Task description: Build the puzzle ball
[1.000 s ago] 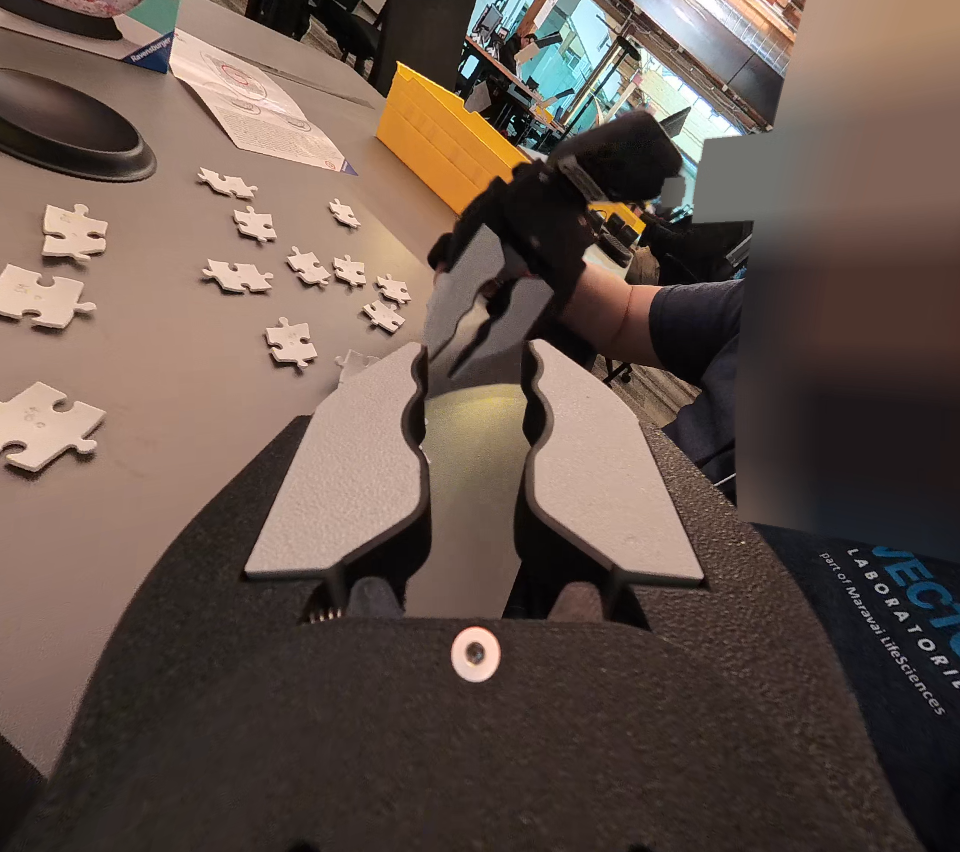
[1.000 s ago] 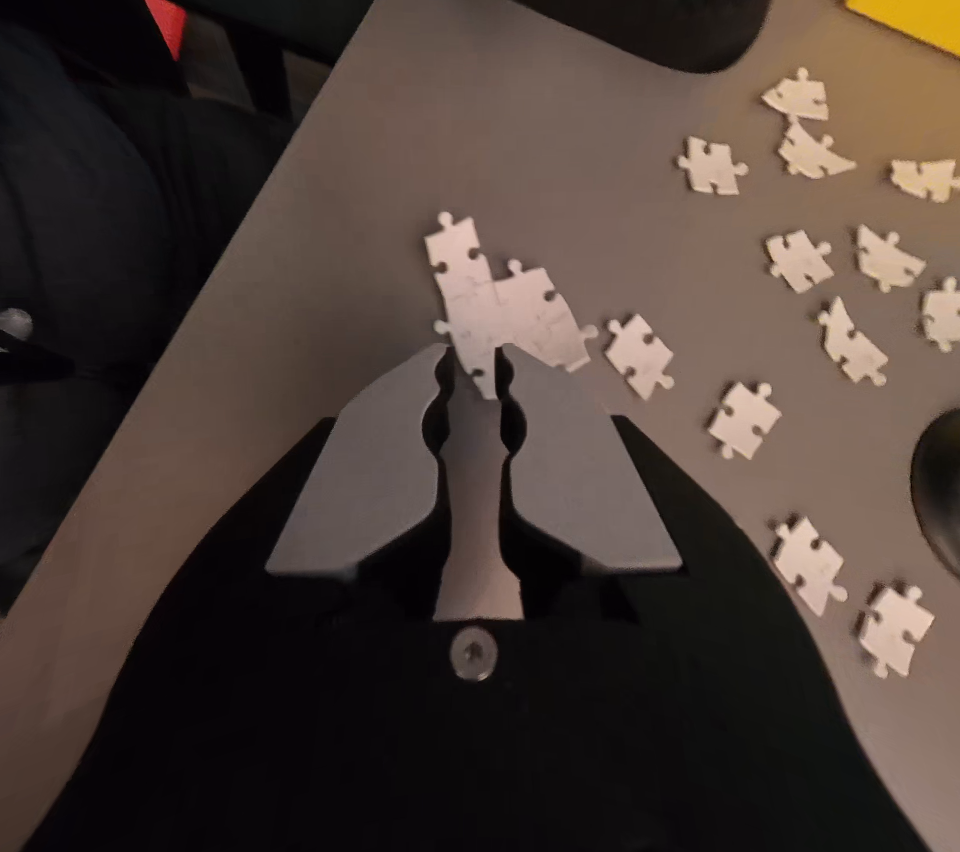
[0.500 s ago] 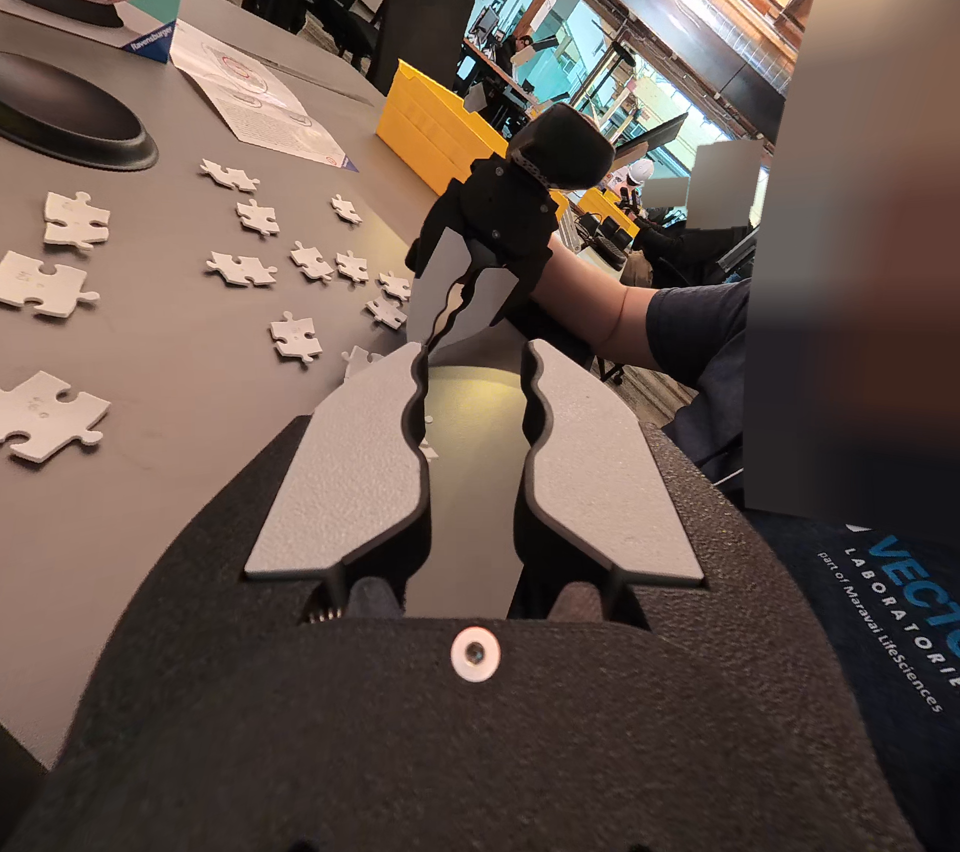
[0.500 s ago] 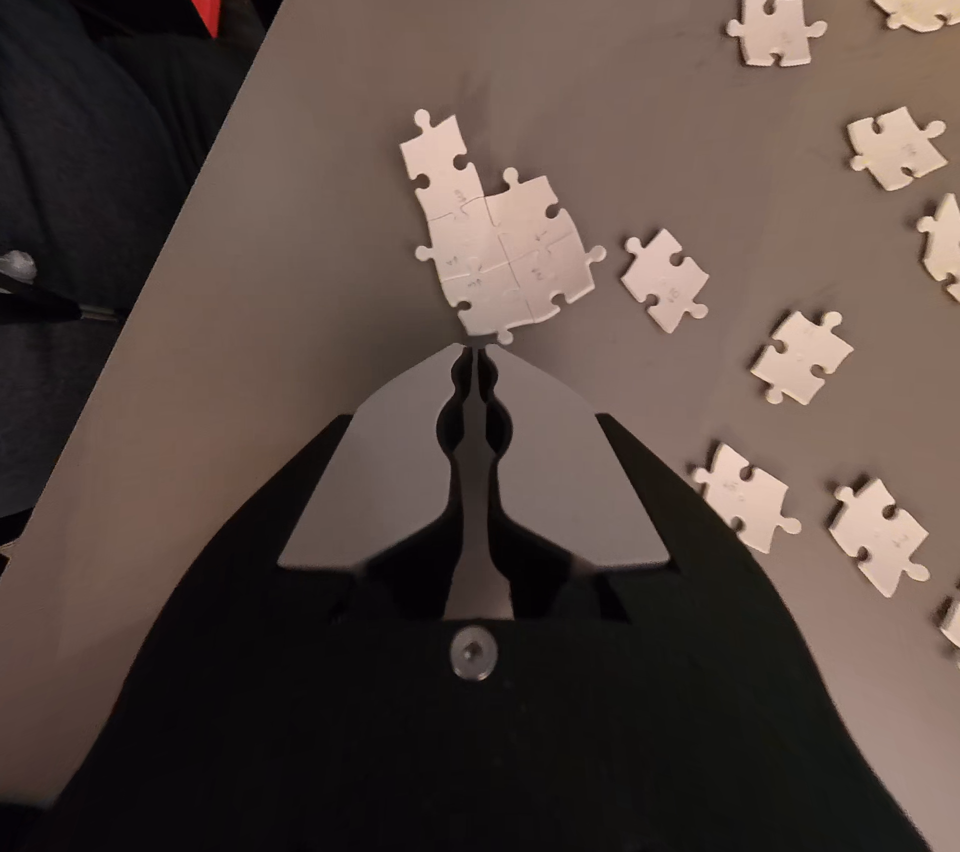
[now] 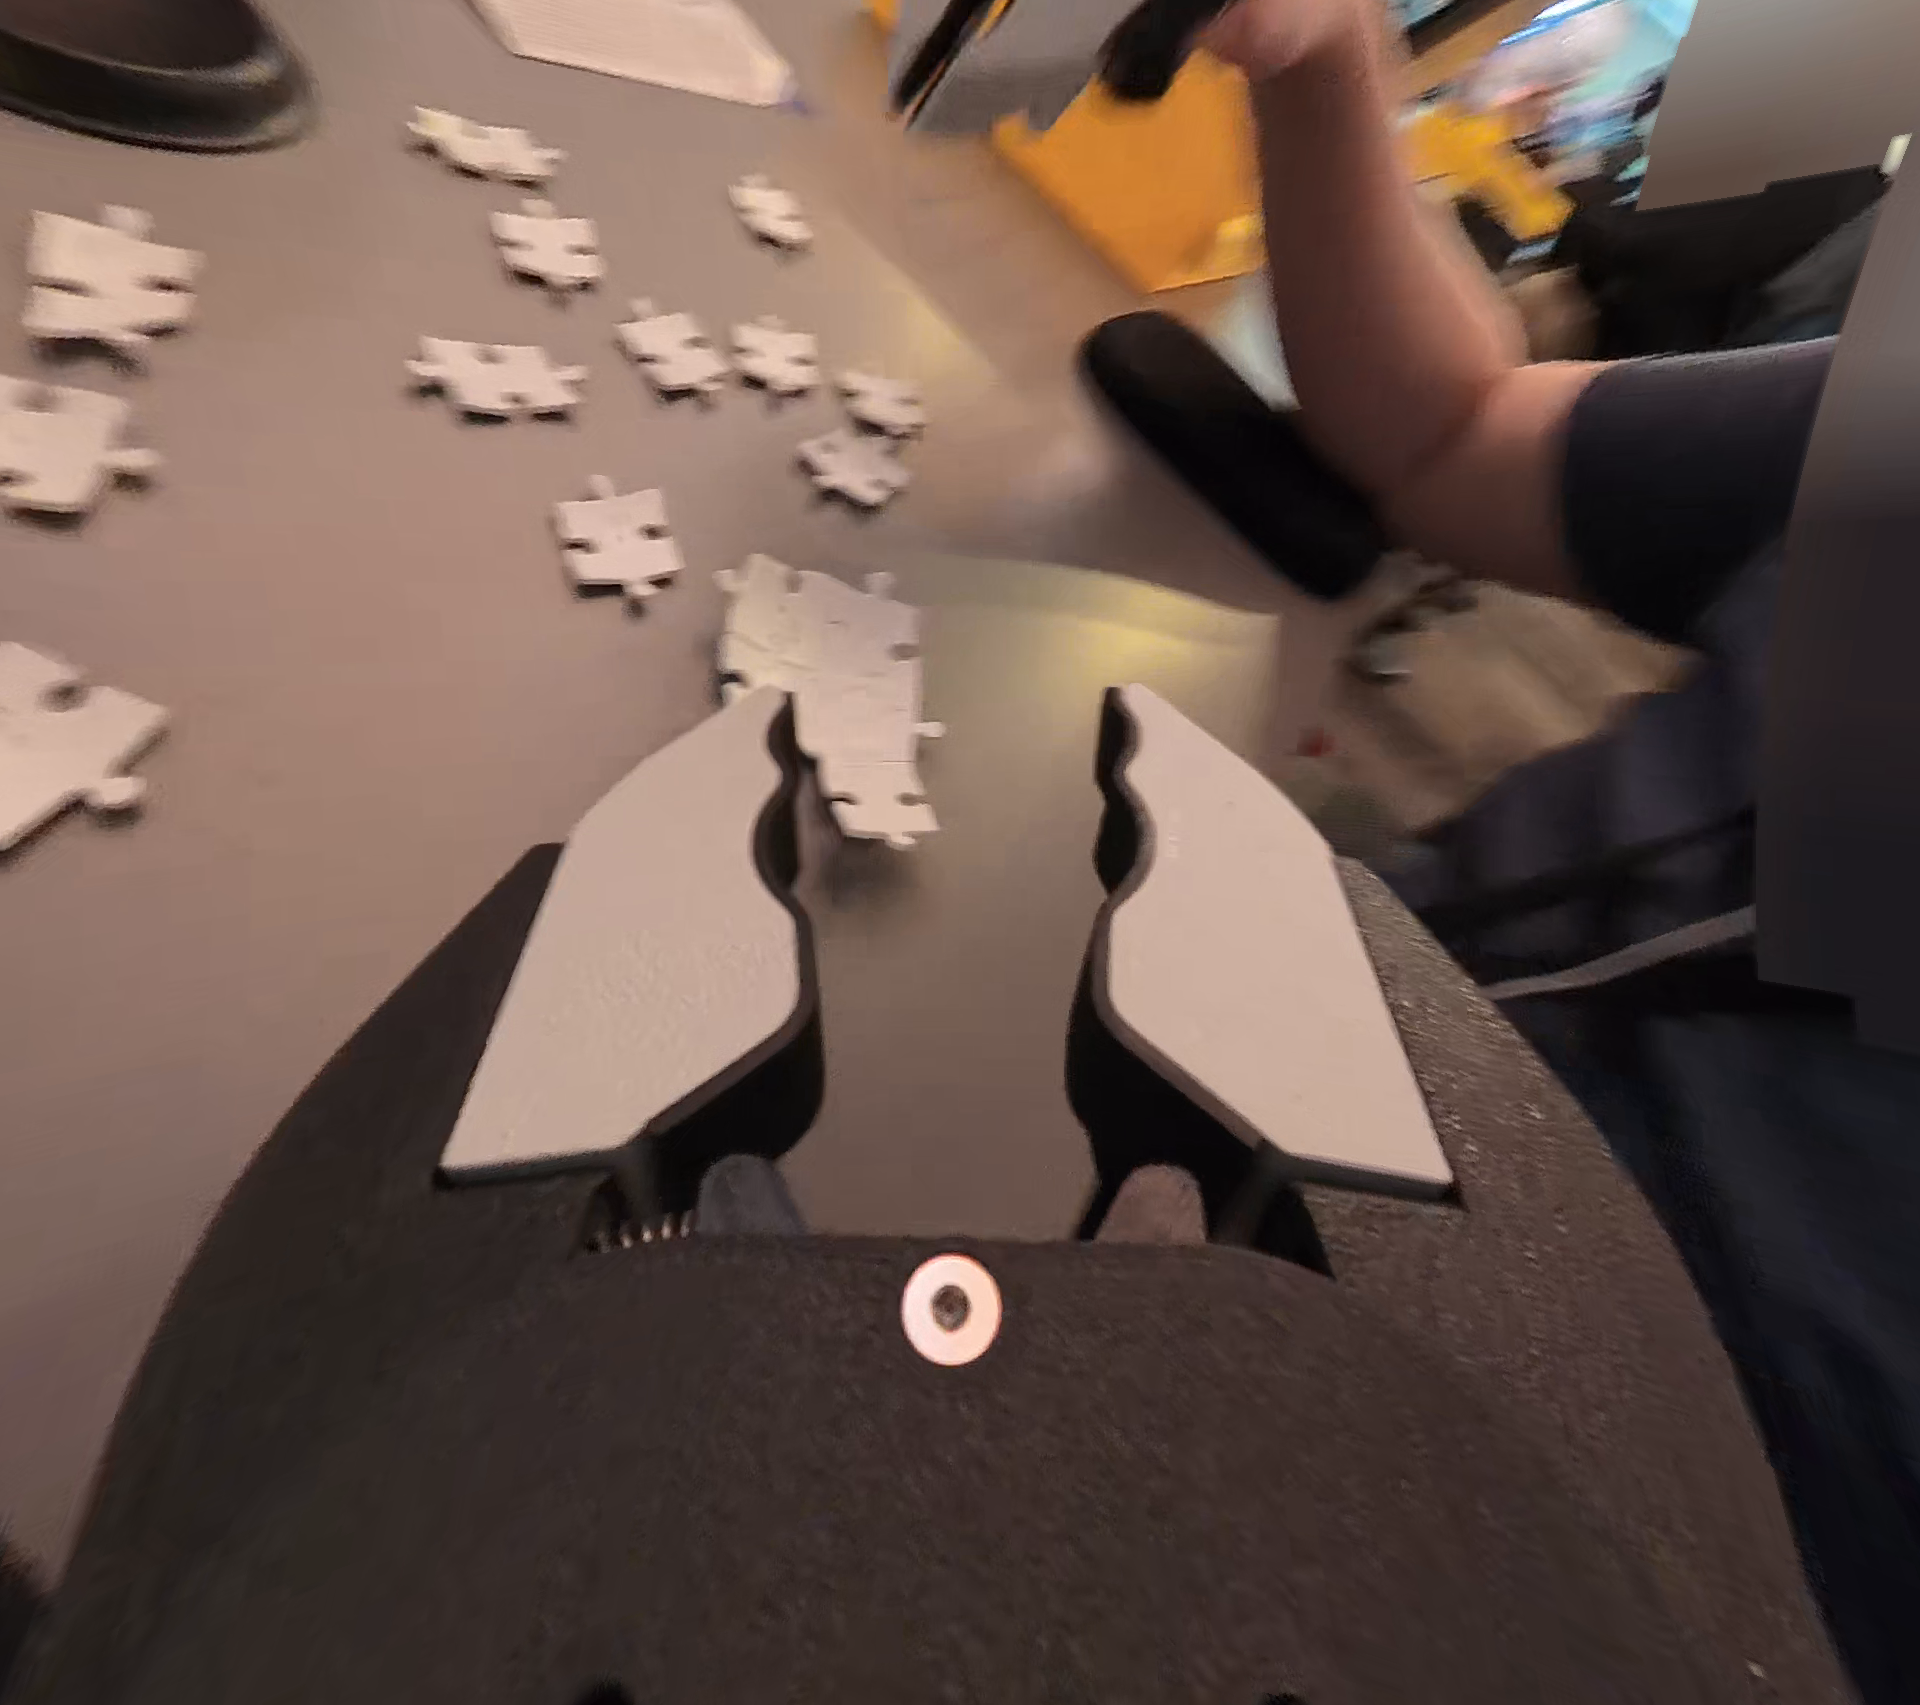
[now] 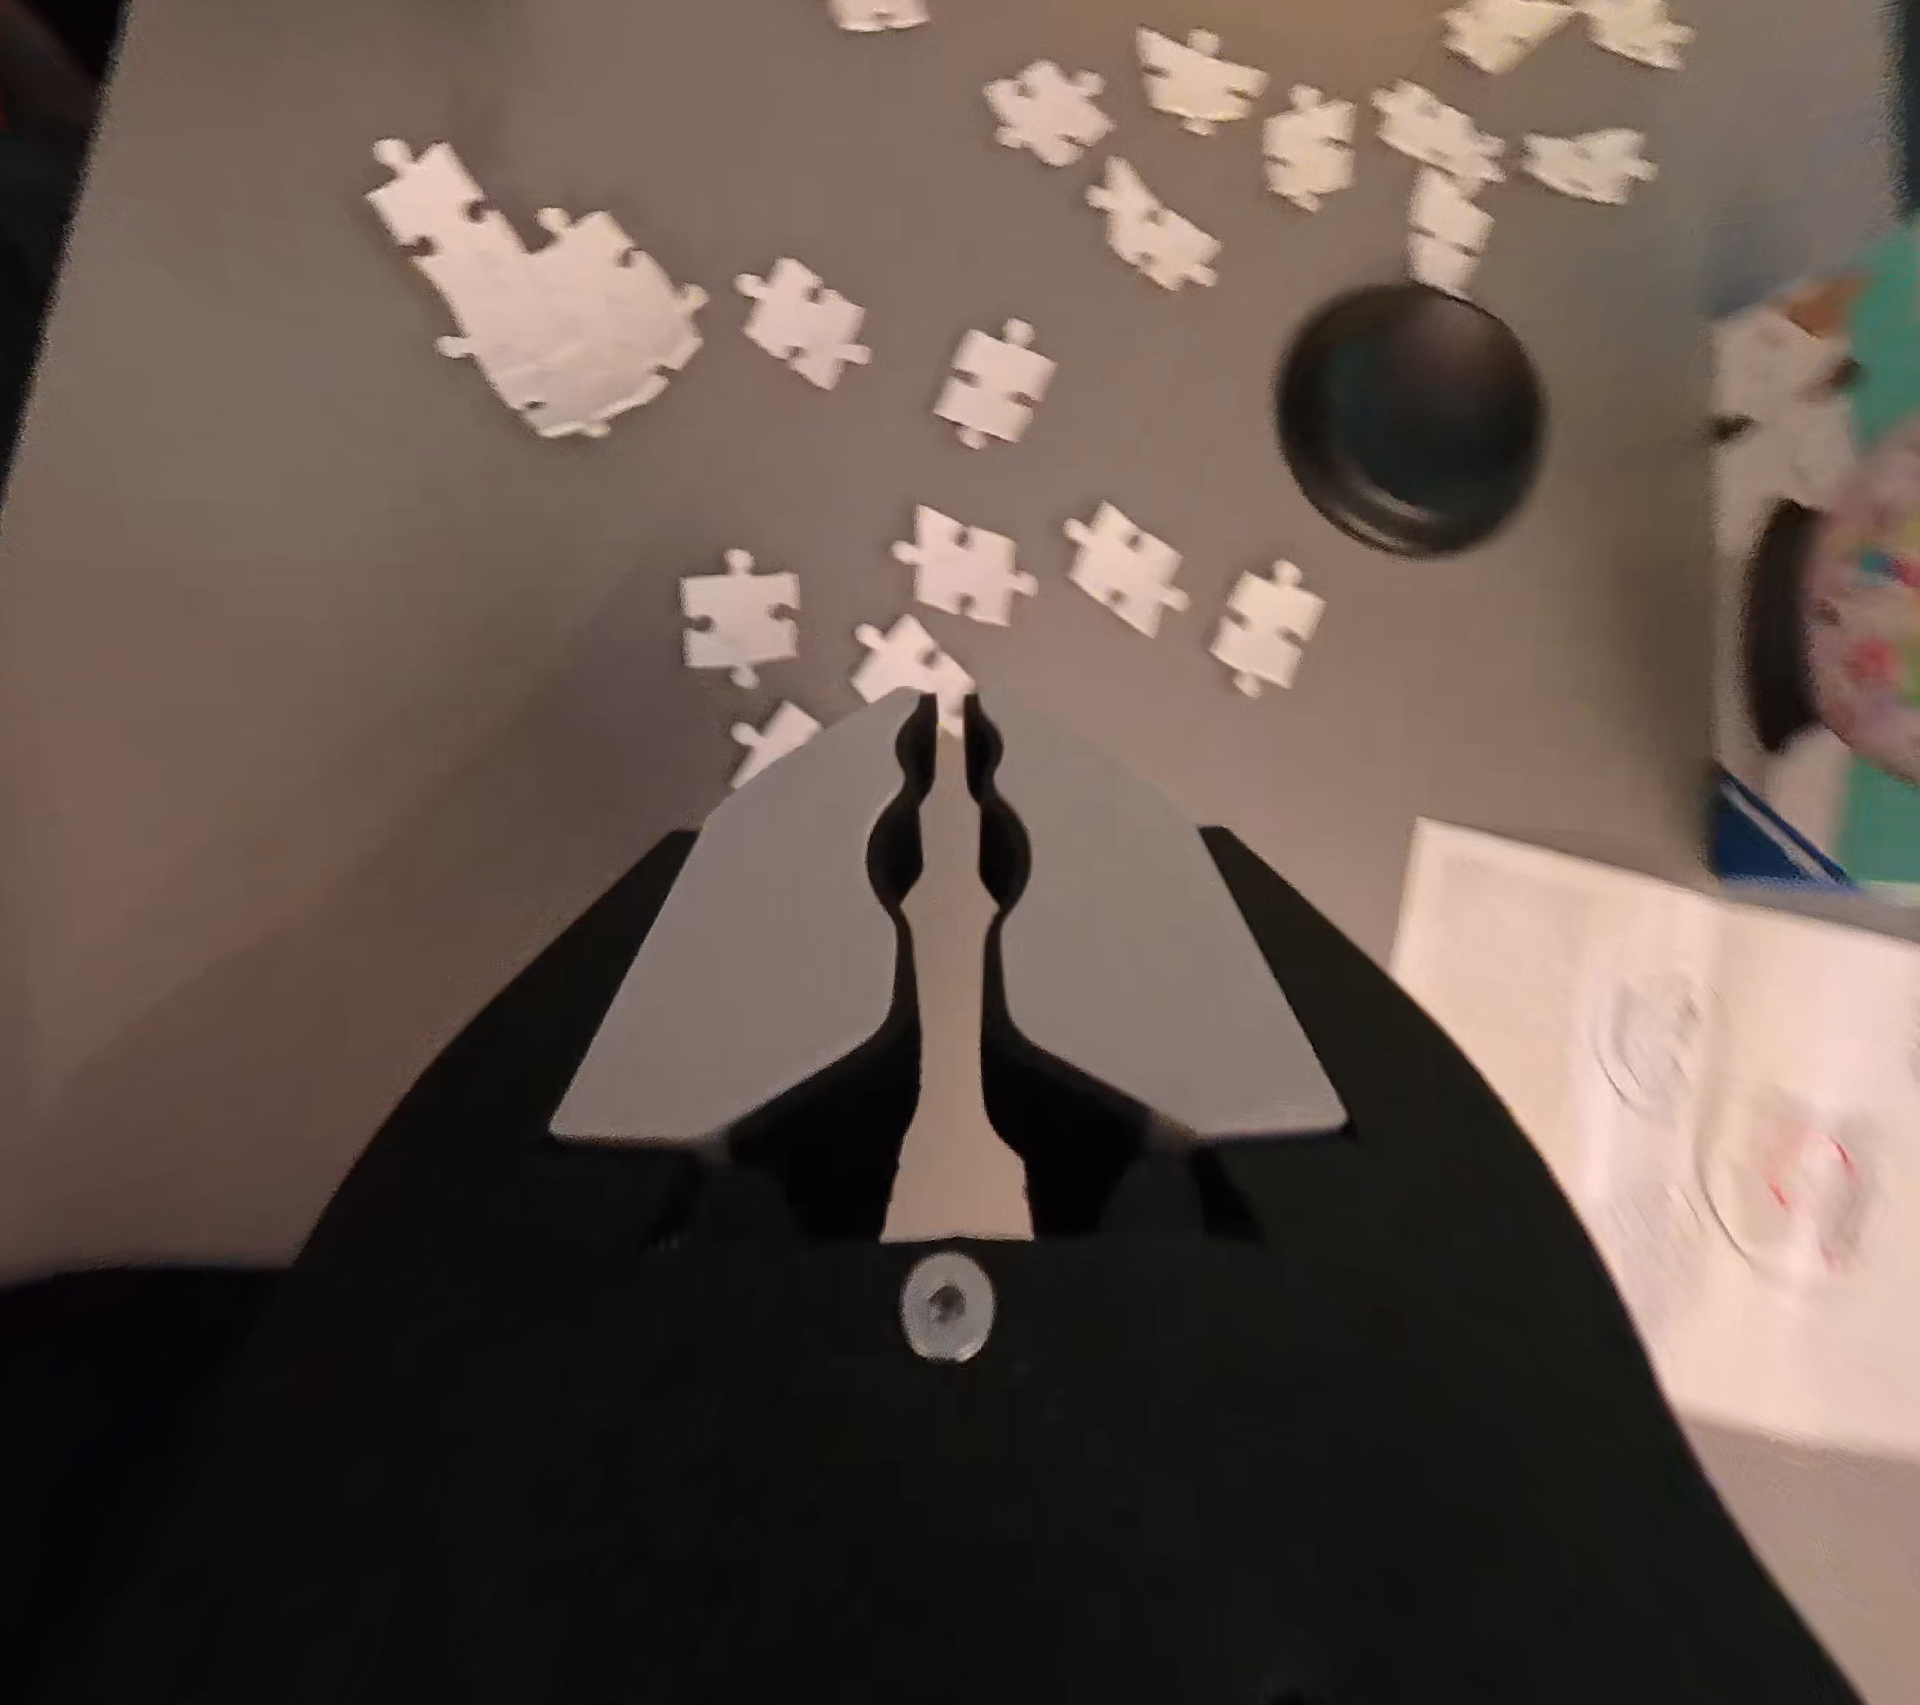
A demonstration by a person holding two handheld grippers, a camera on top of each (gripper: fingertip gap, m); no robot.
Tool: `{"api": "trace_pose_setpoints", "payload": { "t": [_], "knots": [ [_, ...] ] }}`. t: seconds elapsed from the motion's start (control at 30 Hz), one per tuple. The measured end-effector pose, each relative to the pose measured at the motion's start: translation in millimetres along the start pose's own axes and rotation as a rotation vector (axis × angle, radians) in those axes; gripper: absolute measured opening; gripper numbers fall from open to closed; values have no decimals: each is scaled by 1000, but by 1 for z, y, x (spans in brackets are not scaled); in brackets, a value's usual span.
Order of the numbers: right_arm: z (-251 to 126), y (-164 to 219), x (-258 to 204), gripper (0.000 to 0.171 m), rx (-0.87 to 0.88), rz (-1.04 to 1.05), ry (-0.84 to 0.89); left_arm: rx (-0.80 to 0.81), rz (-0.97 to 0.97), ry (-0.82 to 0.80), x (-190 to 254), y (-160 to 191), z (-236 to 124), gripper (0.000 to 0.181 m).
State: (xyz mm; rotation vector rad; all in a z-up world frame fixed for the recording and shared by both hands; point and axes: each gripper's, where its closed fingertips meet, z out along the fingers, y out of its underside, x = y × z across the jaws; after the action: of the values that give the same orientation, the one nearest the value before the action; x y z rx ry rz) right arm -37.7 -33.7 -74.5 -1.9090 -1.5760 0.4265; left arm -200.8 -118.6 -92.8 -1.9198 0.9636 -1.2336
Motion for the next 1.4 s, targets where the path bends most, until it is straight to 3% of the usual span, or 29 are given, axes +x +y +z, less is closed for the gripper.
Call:
{"api": "trace_pose_setpoints", "payload": {
  "t": [0.17,0.33,0.7,1.13,1.27,1.4],
  "knots": [
    [-23,21,33,8,-47,94,126,-103,84,-135,-10,15,12,71],
    [-20,25,38,8,-48,131,128,-165,154,-226,-18,23,17,73],
    [-27,34,52,9,-58,175,182,-243,153,-254,-26,38,18,68],
    [-32,43,64,10,-39,233,200,-202,123,-301,-39,31,9,64],
    [-32,44,64,10,-40,233,199,-185,75,-171,-21,30,15,71],
    [-31,44,64,10,-43,232,195,-249,132,-233,-27,38,19,73]
  ]
}}
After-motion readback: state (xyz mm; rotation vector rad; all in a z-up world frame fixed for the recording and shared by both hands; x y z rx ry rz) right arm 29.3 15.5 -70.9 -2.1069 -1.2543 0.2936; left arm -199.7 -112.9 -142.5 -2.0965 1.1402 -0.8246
